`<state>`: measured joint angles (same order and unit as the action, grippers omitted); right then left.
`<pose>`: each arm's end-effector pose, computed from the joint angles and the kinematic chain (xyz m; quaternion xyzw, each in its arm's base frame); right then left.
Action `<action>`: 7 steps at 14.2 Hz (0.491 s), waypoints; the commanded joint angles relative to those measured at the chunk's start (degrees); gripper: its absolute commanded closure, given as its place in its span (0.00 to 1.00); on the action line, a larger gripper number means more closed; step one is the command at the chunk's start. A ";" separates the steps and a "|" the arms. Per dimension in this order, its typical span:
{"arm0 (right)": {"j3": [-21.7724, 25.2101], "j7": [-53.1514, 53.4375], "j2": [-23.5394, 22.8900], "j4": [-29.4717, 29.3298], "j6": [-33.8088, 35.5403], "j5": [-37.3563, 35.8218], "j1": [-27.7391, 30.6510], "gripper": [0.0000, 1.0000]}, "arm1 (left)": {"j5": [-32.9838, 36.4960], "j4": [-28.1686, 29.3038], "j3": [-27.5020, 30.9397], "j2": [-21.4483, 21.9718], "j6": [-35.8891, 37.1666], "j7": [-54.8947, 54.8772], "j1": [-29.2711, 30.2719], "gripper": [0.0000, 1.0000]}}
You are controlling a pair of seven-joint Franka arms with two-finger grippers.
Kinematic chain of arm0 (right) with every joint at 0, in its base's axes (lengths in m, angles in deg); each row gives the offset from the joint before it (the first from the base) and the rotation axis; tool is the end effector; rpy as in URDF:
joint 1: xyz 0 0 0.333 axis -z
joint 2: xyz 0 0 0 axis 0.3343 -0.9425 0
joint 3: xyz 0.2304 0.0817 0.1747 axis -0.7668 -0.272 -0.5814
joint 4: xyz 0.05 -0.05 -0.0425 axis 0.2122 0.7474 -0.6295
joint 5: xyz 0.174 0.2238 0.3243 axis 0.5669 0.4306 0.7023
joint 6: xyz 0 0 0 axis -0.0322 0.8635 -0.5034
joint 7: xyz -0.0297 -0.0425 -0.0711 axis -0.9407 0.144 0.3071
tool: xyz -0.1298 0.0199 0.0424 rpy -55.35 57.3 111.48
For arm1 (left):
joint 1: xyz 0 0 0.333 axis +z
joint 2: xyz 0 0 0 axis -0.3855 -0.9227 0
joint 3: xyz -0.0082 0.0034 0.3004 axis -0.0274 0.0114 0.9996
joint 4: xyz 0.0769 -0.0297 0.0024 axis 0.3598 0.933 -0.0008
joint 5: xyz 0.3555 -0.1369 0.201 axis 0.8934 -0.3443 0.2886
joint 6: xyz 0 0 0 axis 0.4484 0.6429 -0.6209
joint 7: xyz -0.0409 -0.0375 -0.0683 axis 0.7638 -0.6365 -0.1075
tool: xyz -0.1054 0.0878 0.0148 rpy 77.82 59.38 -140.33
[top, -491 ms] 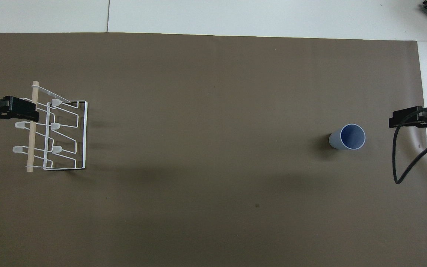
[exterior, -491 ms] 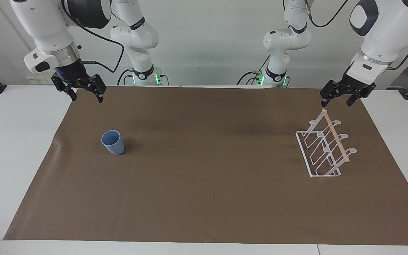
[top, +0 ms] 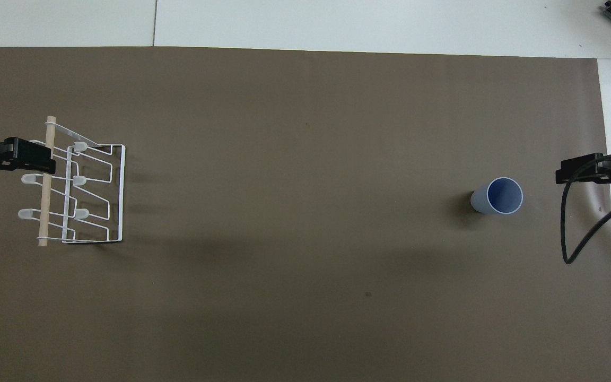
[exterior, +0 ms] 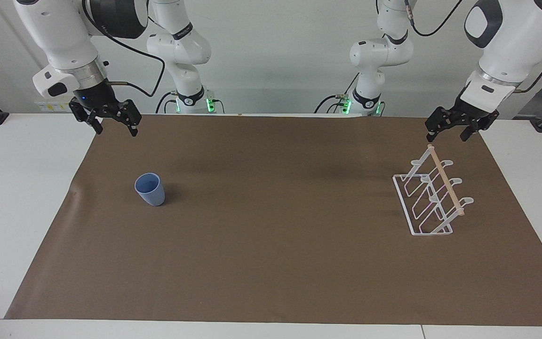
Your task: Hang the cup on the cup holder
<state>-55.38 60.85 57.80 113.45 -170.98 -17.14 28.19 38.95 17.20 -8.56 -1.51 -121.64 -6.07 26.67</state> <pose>0.5834 -0.0394 0.5565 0.9989 -0.0441 0.0166 0.0025 0.5944 -0.0345 0.5643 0.9999 -0.0035 0.0013 0.0124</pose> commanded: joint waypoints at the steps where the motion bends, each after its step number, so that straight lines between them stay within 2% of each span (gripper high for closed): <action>1: -0.50 -0.20 1.39 1.66 -0.89 -1.08 0.31 0.00 | -0.59 0.95 -0.15 0.60 -0.22 -0.07 0.40 0.00; 7: -0.32 -1.25 2.27 3.23 -0.80 -0.99 1.27 0.00 | -0.50 0.95 -0.15 0.60 -0.30 -0.07 0.40 0.00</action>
<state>-55.36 60.79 57.87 113.79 -170.98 -17.14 28.35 38.95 17.20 -8.56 -1.51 -121.64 -6.07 26.67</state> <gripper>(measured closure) 0.000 0.000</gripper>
